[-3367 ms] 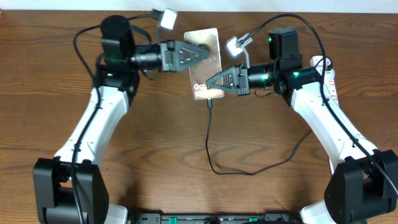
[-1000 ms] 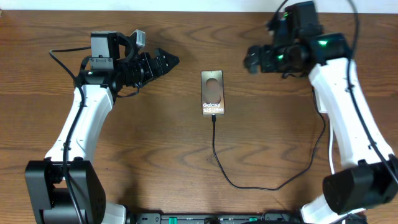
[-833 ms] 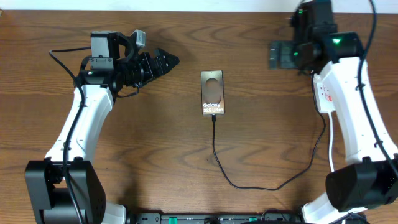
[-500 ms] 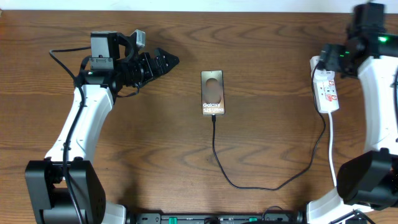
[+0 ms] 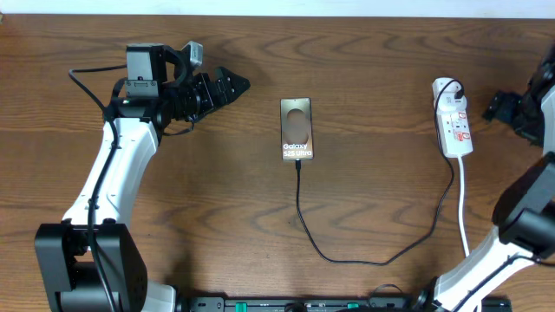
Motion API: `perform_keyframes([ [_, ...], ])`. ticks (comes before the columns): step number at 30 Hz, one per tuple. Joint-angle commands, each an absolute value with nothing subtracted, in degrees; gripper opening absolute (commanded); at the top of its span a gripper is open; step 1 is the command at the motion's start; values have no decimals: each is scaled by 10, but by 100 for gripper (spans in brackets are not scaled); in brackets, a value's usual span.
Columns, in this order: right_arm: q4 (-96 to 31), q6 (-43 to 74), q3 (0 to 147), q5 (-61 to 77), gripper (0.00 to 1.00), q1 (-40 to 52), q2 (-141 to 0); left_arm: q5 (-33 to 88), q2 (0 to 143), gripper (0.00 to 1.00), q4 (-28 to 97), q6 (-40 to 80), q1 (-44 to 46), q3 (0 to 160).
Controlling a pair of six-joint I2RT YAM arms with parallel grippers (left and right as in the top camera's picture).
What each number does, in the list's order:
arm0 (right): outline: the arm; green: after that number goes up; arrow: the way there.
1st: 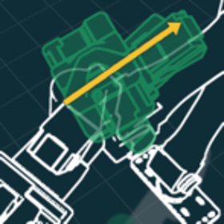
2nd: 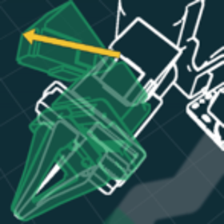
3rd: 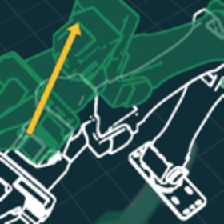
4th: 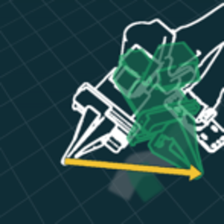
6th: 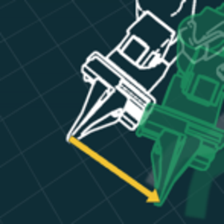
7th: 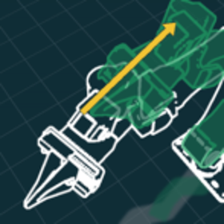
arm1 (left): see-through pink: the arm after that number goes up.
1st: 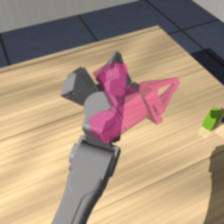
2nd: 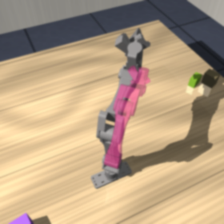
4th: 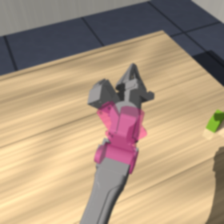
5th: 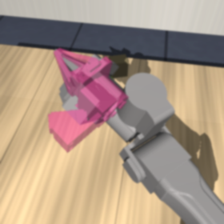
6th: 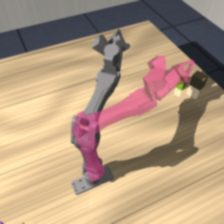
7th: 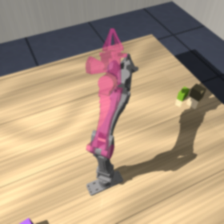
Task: Plug charger to phone and switch on socket
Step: 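Move the right gripper over to the white power strip's switch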
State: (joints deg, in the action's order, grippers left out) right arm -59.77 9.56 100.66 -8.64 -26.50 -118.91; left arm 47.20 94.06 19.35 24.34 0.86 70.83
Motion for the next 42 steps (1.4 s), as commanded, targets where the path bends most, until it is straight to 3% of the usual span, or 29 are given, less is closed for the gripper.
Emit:
perform_keyframes([
  [1,-578,93,1004,-64,99,-272,-1230,468,937,98,195,236,8,715],
  [16,-453,91,1005,17,99,-274,-1308,469,937,98,195,236,8,715],
  [42,-491,76,1011,59,99,-274,-1260,468,937,98,195,236,8,715],
])
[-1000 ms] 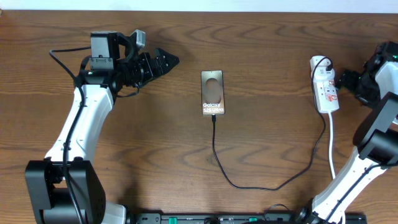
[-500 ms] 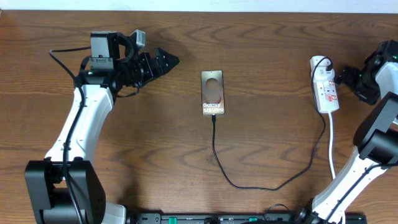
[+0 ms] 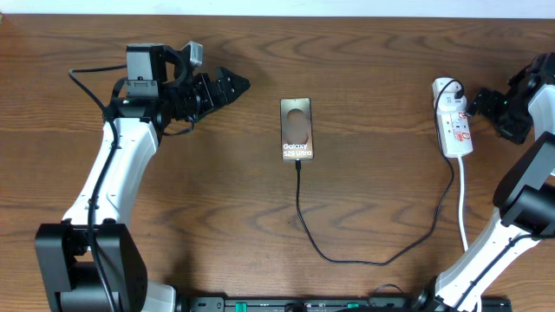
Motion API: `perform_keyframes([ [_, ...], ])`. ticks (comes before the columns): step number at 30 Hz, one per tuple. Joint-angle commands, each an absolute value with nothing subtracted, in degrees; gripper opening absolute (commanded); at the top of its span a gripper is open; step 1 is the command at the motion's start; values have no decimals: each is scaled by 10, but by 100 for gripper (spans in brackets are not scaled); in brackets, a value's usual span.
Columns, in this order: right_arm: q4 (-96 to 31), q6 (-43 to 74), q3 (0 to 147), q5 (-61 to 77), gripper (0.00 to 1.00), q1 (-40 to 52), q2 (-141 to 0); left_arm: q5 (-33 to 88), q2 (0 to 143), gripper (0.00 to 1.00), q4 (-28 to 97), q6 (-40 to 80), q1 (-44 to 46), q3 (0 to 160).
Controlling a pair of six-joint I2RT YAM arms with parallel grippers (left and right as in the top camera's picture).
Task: Plug charger to phone and switch on socket
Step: 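Move the right gripper over to the white power strip's switch, then press the power strip's orange switch down with the right gripper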
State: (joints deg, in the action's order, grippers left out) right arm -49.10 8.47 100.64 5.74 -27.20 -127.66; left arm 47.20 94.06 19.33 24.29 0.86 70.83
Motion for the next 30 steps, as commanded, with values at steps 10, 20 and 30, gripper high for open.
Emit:
perform_keyframes([
  [10,-483,77,989,60,99,-272,-1260,469,937,98,195,236,8,715],
  [20,-433,77,934,99,99,-266,-1260,468,937,98,195,236,8,715],
  [30,-461,79,933,117,99,-260,-1260,468,937,98,195,236,8,715],
])
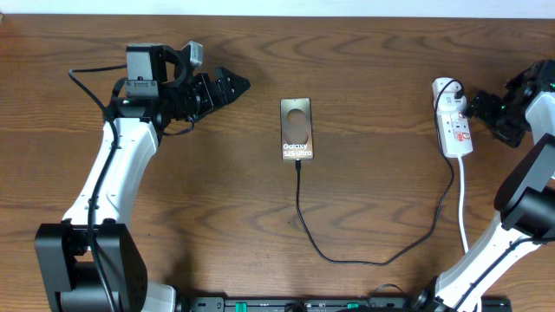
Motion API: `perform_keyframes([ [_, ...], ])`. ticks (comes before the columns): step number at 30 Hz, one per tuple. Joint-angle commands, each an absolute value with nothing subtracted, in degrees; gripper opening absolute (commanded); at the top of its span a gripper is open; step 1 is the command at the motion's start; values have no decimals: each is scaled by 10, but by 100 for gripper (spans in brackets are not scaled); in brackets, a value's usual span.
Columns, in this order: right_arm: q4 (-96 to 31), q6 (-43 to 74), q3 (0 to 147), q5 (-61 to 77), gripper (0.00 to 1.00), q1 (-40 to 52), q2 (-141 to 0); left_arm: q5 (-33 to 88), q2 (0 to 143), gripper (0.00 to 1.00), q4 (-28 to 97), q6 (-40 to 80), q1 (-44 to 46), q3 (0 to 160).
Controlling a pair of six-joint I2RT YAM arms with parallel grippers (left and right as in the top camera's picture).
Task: Plug charger to phone and switch on socket
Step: 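Press the power strip's orange switch down with the right gripper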
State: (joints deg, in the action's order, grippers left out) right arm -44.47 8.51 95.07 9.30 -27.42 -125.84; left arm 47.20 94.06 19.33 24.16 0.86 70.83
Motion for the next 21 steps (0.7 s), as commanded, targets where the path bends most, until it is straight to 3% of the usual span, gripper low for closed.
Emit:
perform_keyframes([
  [1,-468,86,933,114,99,-261,-1260,468,937,98,195,236,8,715],
  [14,-552,97,969,15,99,-276,-1221,468,937,98,195,236,8,715],
  [21,-564,42,976,11,99,-277,-1157,469,937,98,195,236,8,715],
])
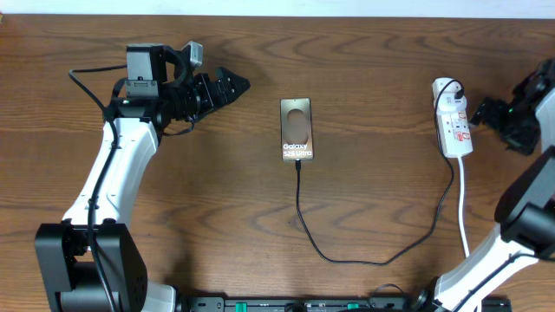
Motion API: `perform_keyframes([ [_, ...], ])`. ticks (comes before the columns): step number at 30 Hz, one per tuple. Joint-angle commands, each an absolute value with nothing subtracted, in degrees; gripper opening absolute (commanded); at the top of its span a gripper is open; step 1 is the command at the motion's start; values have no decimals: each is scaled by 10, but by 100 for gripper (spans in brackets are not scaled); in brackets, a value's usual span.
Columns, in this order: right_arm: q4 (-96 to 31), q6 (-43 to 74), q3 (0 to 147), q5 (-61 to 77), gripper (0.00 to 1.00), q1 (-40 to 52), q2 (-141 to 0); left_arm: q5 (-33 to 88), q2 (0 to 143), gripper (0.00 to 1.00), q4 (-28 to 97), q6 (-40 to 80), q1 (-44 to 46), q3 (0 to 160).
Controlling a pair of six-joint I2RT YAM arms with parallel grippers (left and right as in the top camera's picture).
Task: Plug charger to phone and switch on socket
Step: 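Press the power strip's orange switch down with the right gripper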
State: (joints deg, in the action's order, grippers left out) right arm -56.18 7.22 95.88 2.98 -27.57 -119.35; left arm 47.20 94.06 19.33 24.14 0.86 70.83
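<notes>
The phone [297,129] lies flat at the table's middle, screen showing white text, with the black charger cable [347,251] plugged into its lower end. The cable loops right and runs up to the white socket strip [453,121], where the plug sits at its top end. My right gripper [481,111] points left just right of the strip, a small gap away; its jaws look close together but their state is unclear. My left gripper [236,85] rests left of the phone, fingers together, holding nothing.
The white lead [462,208] of the socket strip runs down toward the table's front edge. Both arm bases stand at the front corners. The wooden table [217,208] bears nothing else.
My right gripper has drawn back slightly to the right, away from the socket strip's edge. The left arm, phone and cable are unchanged.
The right gripper first stood well right of the socket strip. Then it was closer, beside the strip's upper part, and then right against its edge. Now it sits a little off it again. The phone stayed plugged in and the left arm still.
</notes>
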Motion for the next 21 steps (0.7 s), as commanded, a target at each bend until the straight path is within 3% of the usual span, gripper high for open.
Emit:
perform_keyframes([
  [1,-564,42,976,12,99,-277,-1157,468,937,98,195,236,8,715],
  [21,-587,42,976,17,99,-277,-1159,468,937,98,195,236,8,715],
])
